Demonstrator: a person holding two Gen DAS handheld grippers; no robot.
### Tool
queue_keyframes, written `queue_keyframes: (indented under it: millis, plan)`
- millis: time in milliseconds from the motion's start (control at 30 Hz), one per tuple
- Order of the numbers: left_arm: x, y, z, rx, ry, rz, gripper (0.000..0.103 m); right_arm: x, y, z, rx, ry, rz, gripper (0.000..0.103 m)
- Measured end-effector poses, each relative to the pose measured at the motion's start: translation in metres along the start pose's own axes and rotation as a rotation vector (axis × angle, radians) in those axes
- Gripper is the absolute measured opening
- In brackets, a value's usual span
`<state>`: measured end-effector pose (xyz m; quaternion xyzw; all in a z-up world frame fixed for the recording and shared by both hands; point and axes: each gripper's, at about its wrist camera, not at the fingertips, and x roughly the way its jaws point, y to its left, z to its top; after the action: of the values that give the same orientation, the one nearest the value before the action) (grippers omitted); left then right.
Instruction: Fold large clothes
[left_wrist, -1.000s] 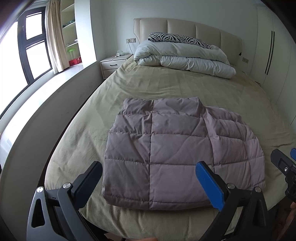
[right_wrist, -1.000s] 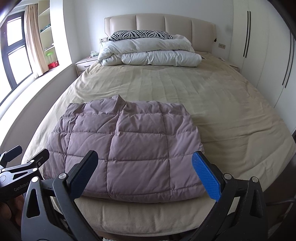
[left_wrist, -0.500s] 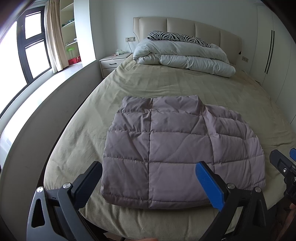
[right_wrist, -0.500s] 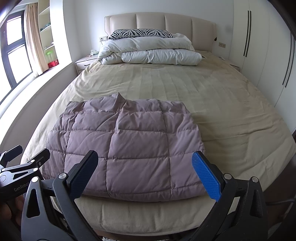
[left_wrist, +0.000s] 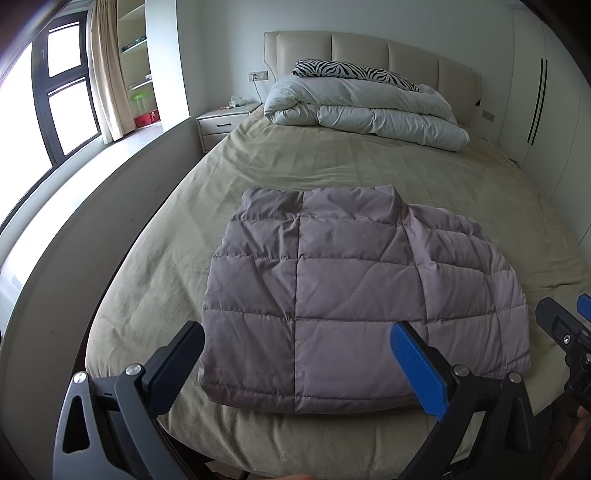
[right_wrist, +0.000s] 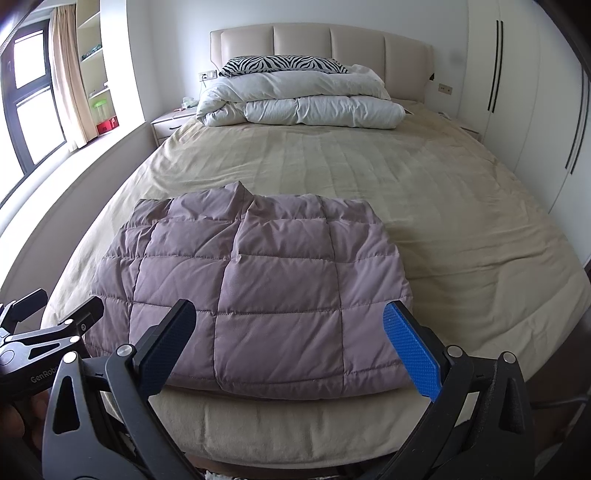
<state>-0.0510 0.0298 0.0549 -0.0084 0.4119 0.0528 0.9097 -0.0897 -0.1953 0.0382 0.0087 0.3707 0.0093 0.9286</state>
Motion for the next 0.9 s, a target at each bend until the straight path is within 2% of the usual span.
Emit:
queue_keyframes:
  millis: [900]
  plan:
    - [0.0002,-0.0004,-0.0012,0.003,0.001,-0.002,0.103,0.0006,-0.0006,-0.0017,-0.003,-0.001,0.002,0.103]
